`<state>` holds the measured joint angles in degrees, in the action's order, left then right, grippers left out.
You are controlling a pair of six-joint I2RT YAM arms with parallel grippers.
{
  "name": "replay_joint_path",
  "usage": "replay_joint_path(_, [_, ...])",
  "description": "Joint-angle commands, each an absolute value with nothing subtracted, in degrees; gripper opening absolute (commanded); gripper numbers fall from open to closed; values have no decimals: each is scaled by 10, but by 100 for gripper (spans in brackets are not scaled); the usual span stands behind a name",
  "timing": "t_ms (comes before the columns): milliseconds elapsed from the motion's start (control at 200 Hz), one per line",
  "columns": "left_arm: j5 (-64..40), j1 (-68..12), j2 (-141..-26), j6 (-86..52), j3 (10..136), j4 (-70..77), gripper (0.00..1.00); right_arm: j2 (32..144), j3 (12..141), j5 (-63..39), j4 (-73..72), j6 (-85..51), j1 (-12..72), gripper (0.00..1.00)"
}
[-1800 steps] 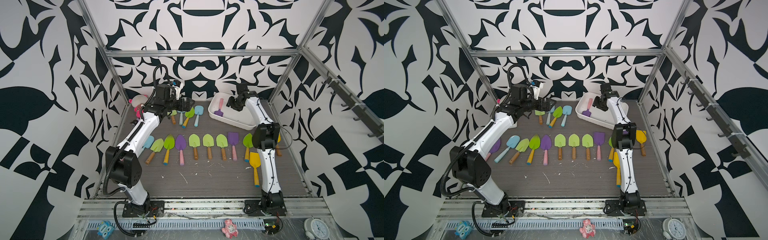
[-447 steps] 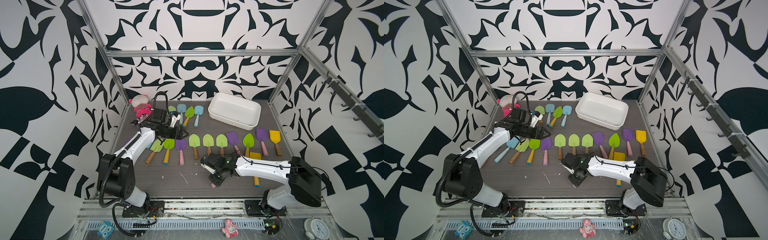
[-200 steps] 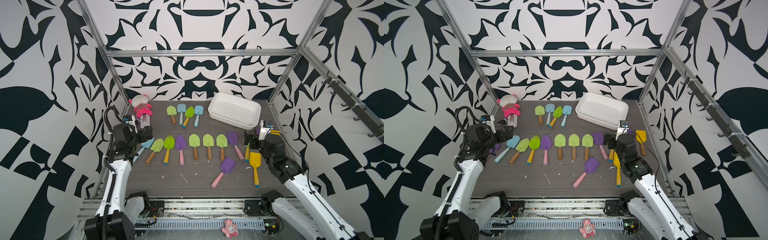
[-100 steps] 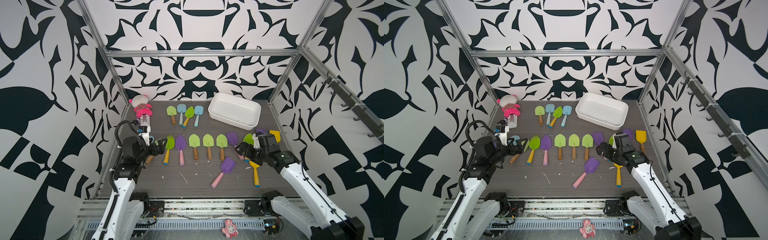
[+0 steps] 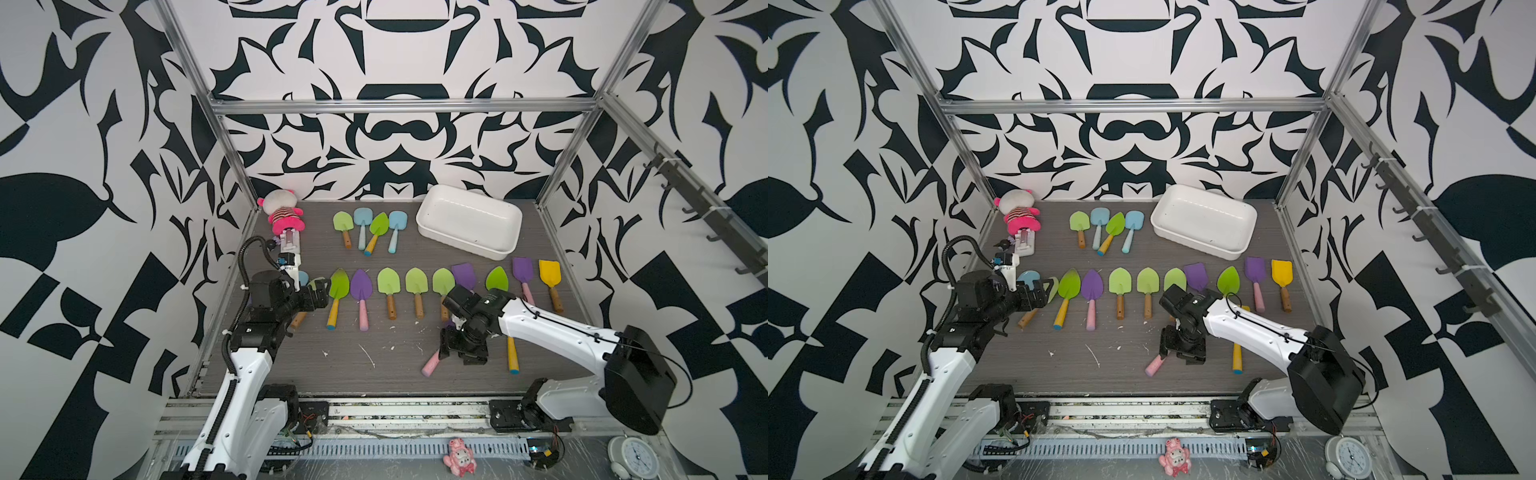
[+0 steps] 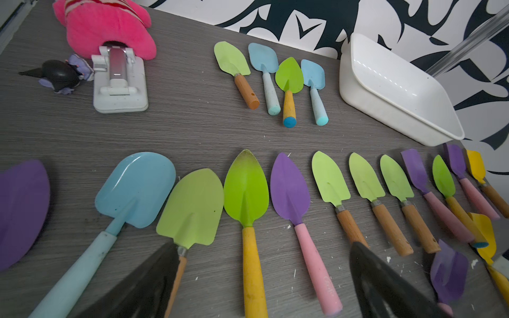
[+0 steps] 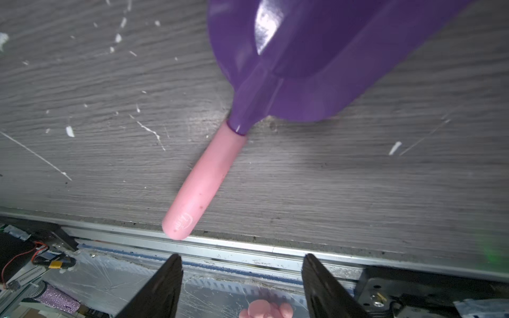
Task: Take the shovel out of the storage box
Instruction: Adjust the shovel at the center of the board.
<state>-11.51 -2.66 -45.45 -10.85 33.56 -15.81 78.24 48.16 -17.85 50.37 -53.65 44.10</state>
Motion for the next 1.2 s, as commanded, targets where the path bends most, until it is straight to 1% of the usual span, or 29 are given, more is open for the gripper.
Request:
replay_joint_path(0, [-92,-29,-448,-105,355,-185,99,805,510,-170,507,-550,451,71])
replay_joint_path(195, [-78,-28,-447,-105,360,-194,99,865,519,-174,485,-541,461,72])
replay_joint_path(365, [-73,-29,-442,-105,363,-204,99,893,522,-173,488,-522,461,73])
replay_joint_path(470, [-68,-29,-439,-105,364,-207,99,896,517,-161,516,-511,461,66])
replay_joint_path(580, [-64,-29,-437,-104,366,-214,99,871,505,-150,536,-515,461,63])
replay_joint_path(685, [-62,-30,-439,-105,364,-212,99,865,495,-144,553,-510,461,52])
replay_joint_path(750, [-62,-30,-441,-107,366,-212,99,864,494,-141,559,-507,461,51])
replay_joint_path(995, [-62,-28,-451,-115,367,-210,99,864,512,-141,564,-493,454,52])
replay_joint_path(1095, [-64,-29,-453,-121,368,-211,99,846,527,-133,580,-488,448,57])
replay_joint_path(1195, [-70,-30,-453,-133,358,-200,99,807,559,-97,625,-470,433,66])
